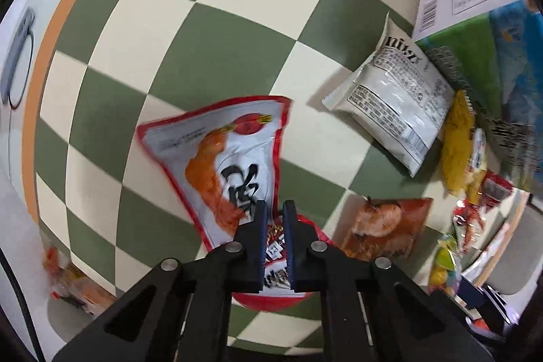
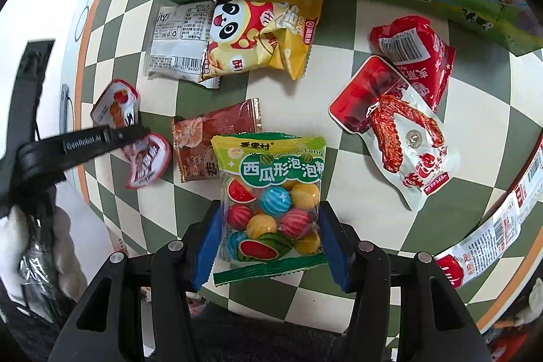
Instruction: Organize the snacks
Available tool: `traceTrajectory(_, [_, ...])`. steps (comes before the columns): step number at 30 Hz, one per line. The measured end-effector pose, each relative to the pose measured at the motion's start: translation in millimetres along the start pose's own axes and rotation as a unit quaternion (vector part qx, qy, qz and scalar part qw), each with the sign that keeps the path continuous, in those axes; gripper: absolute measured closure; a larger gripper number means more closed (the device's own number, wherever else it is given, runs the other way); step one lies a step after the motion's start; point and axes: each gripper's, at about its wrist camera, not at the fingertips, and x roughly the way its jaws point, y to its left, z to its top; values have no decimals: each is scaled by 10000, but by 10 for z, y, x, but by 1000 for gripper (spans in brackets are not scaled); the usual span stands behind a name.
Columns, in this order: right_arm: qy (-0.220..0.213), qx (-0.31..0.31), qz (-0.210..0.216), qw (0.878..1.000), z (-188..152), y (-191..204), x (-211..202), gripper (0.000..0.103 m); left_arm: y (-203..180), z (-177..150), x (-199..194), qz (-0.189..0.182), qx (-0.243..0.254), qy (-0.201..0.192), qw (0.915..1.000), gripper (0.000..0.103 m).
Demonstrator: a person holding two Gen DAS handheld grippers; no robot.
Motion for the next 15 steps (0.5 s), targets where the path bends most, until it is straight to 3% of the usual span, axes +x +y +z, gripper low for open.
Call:
traceTrajectory(5, [-46,-19,-6,10000,-8,4,-48,46,128,-181,-296,-186,-8,-217,9996,96])
traceTrajectory(7, [-30,-8,22,10000,-2,5,-42,46,386,-102,-390,-371,-188,-243,9988,95])
traceTrajectory(9, [-4,2,53,10000,7,4,-25,46,617,12,-312,-354,-336,-49,9988,82])
traceTrajectory(12, [46,-25,106,9999,4,26,1,46,867,28,-53,-259,-752,257,9965,79])
traceTrajectory(15, [68,-101,106,9999,-3,66,12,46,988,49,-54,-374,-997,176,9942,75])
